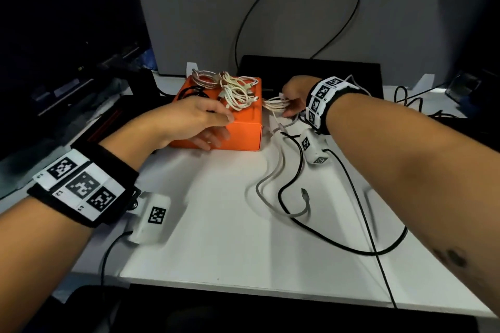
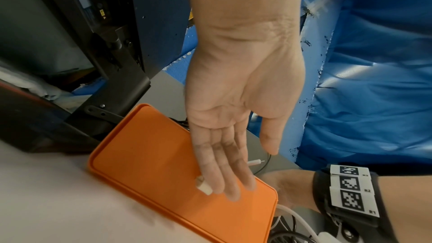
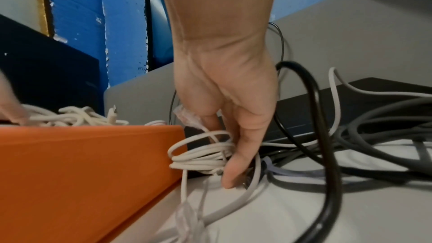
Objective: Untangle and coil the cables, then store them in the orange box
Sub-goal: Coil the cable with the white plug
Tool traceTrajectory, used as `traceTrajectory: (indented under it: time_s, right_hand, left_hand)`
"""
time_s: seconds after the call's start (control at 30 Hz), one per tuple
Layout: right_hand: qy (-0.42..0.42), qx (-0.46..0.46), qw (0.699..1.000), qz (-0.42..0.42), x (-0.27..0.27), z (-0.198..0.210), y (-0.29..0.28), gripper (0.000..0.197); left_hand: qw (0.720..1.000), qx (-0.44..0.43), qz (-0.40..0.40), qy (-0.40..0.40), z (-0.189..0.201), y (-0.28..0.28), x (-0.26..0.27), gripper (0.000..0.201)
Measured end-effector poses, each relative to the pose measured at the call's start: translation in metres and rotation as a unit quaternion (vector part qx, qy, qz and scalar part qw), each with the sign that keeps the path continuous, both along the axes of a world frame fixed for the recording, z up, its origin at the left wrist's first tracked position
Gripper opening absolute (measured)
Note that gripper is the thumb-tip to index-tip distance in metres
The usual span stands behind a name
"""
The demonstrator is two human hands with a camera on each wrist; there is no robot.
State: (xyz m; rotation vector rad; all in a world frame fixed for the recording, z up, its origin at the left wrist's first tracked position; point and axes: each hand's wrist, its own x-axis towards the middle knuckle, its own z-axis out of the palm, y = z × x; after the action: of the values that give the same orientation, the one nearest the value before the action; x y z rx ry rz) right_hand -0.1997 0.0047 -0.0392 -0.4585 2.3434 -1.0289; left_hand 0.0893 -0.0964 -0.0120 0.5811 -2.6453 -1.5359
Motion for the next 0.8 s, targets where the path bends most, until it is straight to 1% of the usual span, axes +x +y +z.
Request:
traceTrajectory:
  time_s: [0.07,0.17,0.23,0.3,0.37,0.4,0.47,0.53,0.6,0.67,0.7,0.73,0.77,0.8]
  right_hand:
    - [-0.001,0.016,1.0,-0.016,0.003,0.001,0.002,0.024]
    - [-0.027,0.004,0.999,-0.037,0.0,0.006,0.008,0.026]
    - [-0.032,-0.001,0.998,-0.046,0.001,0.016,0.012,0.027]
    - [-0.007,0.03,0.999,-0.029,0.003,0.027,0.019,0.03]
    - [0.061,0.097,0.993,0.016,0.005,0.034,0.027,0.033]
    - [0.104,0.14,0.983,0.05,0.005,0.036,0.034,0.033]
    - [0.166,0.229,0.951,0.128,0.005,0.035,0.049,0.03]
    - [0.192,0.306,0.91,0.203,0.005,0.032,0.062,0.019]
    - [0.216,0.36,0.871,0.256,0.004,0.026,0.075,0.012]
    - [0.253,0.389,0.841,0.279,0.002,0.022,0.086,0.009]
    - [0.271,0.396,0.831,0.282,0.002,0.019,0.092,0.011]
    - [0.286,0.395,0.826,0.282,0.002,0.018,0.098,0.015]
    - [0.297,0.39,0.824,0.285,0.003,0.019,0.104,0.014]
    - [0.306,0.374,0.826,0.292,0.005,0.018,0.11,0.01]
  left_hand:
    - [1.0,0.0,-0.004,-0.003,0.0,0.001,0.001,0.018]
    - [1.0,-0.006,-0.009,-0.007,0.002,0.004,0.003,0.02]
    - [1.0,-0.019,-0.011,-0.005,0.006,0.006,0.003,0.02]
    - [0.999,-0.046,-0.011,0.006,0.012,0.01,0.002,0.019]
    - [0.997,-0.072,-0.015,0.026,0.017,0.016,0.0,0.017]
    - [0.995,-0.086,-0.026,0.034,0.019,0.02,-0.002,0.016]
    - [0.991,-0.112,-0.061,0.04,0.018,0.03,-0.007,0.013]
    - [0.982,-0.155,-0.11,0.022,0.015,0.042,-0.014,0.012]
    - [0.964,-0.21,-0.164,-0.021,0.011,0.057,-0.023,0.018]
    - [0.949,-0.239,-0.198,-0.051,0.009,0.071,-0.033,0.021]
    - [0.944,-0.256,-0.202,-0.047,0.008,0.077,-0.04,0.02]
    - [0.936,-0.288,-0.2,-0.03,0.008,0.084,-0.048,0.019]
    - [0.923,-0.336,-0.189,-0.009,0.007,0.09,-0.058,0.02]
    - [0.905,-0.385,-0.178,0.009,0.006,0.096,-0.07,0.022]
